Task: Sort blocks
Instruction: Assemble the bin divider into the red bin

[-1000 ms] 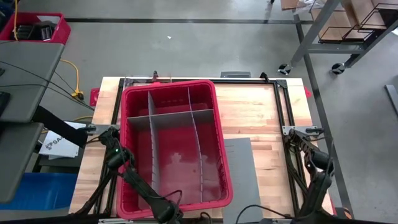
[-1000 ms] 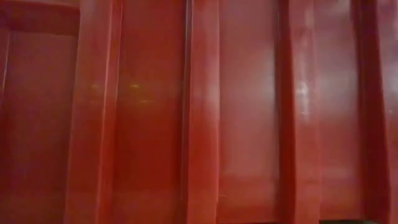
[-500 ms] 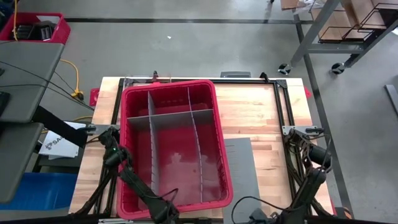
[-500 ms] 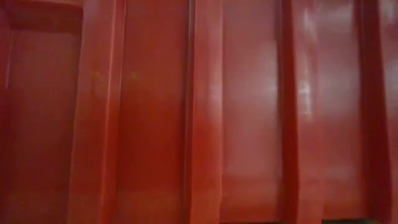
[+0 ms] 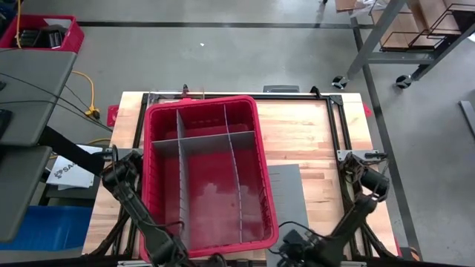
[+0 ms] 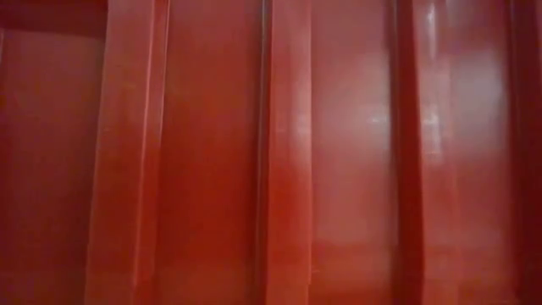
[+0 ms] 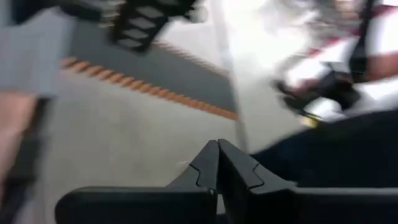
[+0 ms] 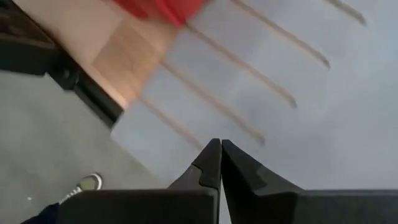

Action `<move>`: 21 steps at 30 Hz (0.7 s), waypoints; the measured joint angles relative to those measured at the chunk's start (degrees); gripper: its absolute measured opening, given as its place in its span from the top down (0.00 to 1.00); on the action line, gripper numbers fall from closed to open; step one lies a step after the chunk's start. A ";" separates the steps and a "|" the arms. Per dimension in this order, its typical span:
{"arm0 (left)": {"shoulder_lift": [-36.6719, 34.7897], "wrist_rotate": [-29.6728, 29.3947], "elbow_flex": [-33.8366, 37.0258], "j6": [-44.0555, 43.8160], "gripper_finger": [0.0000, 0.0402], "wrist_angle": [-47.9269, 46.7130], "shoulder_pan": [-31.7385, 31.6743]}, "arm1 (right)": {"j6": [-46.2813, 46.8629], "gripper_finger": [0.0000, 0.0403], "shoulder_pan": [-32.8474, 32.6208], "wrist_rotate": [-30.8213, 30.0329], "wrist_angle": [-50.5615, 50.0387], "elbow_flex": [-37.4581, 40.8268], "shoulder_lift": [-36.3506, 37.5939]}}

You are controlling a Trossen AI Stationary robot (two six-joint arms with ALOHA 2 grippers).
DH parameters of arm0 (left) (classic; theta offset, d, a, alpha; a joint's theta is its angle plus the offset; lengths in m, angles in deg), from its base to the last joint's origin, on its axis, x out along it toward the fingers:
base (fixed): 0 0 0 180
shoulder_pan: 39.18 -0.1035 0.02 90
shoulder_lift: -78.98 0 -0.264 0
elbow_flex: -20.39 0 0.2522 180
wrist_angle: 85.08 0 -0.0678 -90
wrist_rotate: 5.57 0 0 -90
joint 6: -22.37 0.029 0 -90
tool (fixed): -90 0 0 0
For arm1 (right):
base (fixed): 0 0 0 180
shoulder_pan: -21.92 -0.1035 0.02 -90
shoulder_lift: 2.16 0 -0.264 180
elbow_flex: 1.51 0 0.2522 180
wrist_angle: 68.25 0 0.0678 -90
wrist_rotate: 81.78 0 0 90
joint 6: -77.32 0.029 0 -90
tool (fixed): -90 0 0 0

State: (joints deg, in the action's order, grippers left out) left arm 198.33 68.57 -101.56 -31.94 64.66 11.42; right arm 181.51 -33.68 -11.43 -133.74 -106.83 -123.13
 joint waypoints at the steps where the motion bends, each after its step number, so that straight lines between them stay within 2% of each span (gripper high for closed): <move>1: 0.00 -1.46 0.14 -1.33 1.00 -1.50 0.05 | -1.98 1.00 0.76 -0.47 0.94 0.56 0.00; 3: -0.06 -2.91 0.18 -3.86 1.00 -2.01 0.06 | -5.22 1.00 2.20 -0.76 1.83 1.71 0.00; 8: -0.17 -3.64 0.02 -8.60 1.00 -2.81 0.73 | -7.75 1.00 3.13 7.25 -1.13 5.75 0.00; 14: -0.20 -3.12 0.02 -12.55 1.00 -7.29 2.87 | 0.23 1.00 -1.46 13.55 -2.33 10.85 0.71; 17: -0.26 -3.02 -0.09 -14.82 1.00 -11.05 4.16 | 5.89 1.00 -3.72 14.62 -3.89 11.24 0.71; 21: -0.24 -2.74 -0.09 -16.21 1.00 -12.20 4.99 | 13.74 1.00 -4.82 12.54 -6.01 10.94 1.66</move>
State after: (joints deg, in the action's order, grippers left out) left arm 198.09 65.83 -101.64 -48.14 52.46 16.41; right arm 195.25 -38.50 1.11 -139.76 -95.89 -121.47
